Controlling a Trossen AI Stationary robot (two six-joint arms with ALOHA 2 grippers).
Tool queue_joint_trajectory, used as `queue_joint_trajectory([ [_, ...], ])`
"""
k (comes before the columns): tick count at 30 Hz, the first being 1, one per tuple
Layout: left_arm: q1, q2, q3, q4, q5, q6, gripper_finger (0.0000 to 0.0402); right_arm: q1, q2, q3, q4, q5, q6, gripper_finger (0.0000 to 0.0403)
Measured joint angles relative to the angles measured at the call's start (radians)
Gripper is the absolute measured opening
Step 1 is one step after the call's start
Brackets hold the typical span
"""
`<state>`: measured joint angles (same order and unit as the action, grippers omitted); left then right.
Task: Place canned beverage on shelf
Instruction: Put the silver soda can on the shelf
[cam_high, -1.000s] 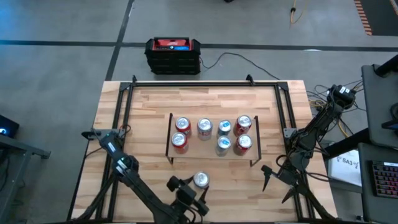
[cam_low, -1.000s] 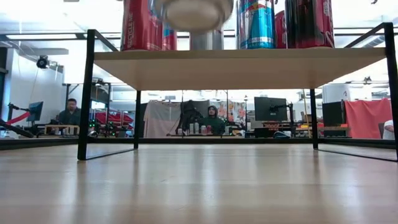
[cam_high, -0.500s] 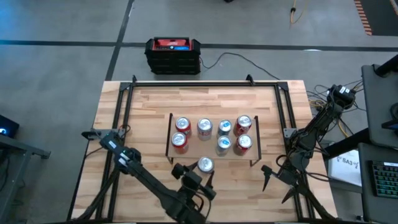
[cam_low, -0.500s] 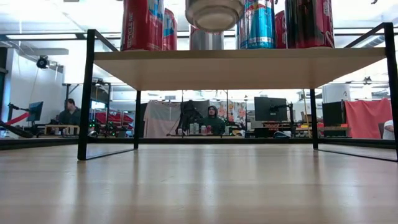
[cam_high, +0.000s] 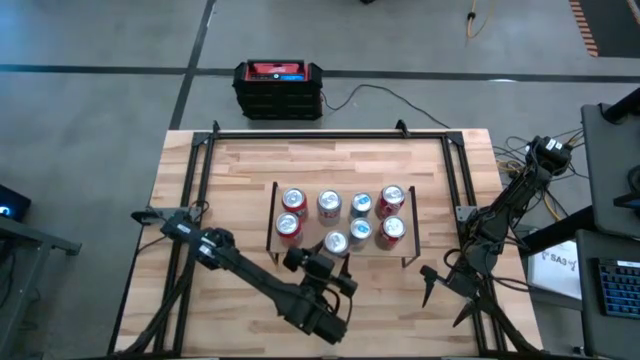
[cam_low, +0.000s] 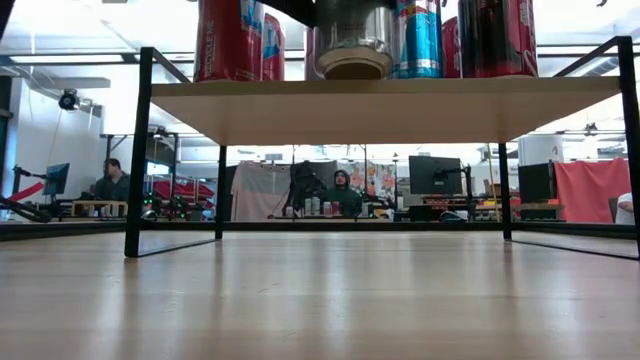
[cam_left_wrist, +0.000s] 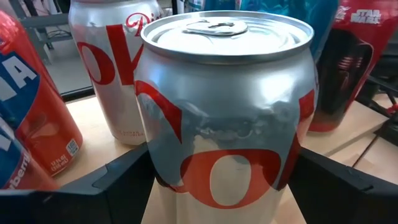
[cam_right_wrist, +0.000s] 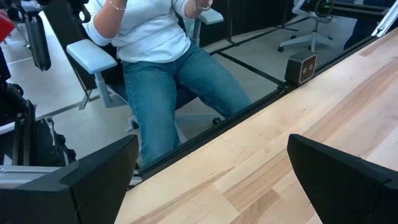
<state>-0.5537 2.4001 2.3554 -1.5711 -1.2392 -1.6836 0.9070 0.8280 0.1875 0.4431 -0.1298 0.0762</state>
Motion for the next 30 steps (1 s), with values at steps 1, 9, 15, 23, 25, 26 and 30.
queue_joint_trajectory([
  [1,0.002,0.000,0.000,0.000,0.000,0.000,0.0310,0.000,0.000,0.000,0.000,0.000,0.000,0.0400],
  [9,0.013,0.000,0.000,0.000,0.000,0.000,0.0310,0.000,0.000,0.000,0.000,0.000,0.000,0.0400],
  [15,0.014,-0.001,0.000,0.000,0.001,0.001,0.0310,0.000,0.000,0.000,0.000,0.000,0.000,0.0400],
  [23,0.017,-0.038,-0.006,0.000,0.062,0.037,0.0310,0.000,0.000,0.000,0.000,0.000,0.001,0.0400],
  [25,0.021,-0.048,-0.014,0.000,0.070,0.038,0.0310,0.000,0.000,0.000,0.000,0.000,0.000,0.0400],
  [26,0.023,-0.052,-0.017,0.000,0.074,0.039,0.0310,0.000,0.000,0.000,0.000,0.000,0.001,0.0400],
  [30,0.034,-0.054,-0.027,0.001,0.079,0.041,0.0310,0.000,0.000,0.000,0.000,0.000,0.000,0.0400],
])
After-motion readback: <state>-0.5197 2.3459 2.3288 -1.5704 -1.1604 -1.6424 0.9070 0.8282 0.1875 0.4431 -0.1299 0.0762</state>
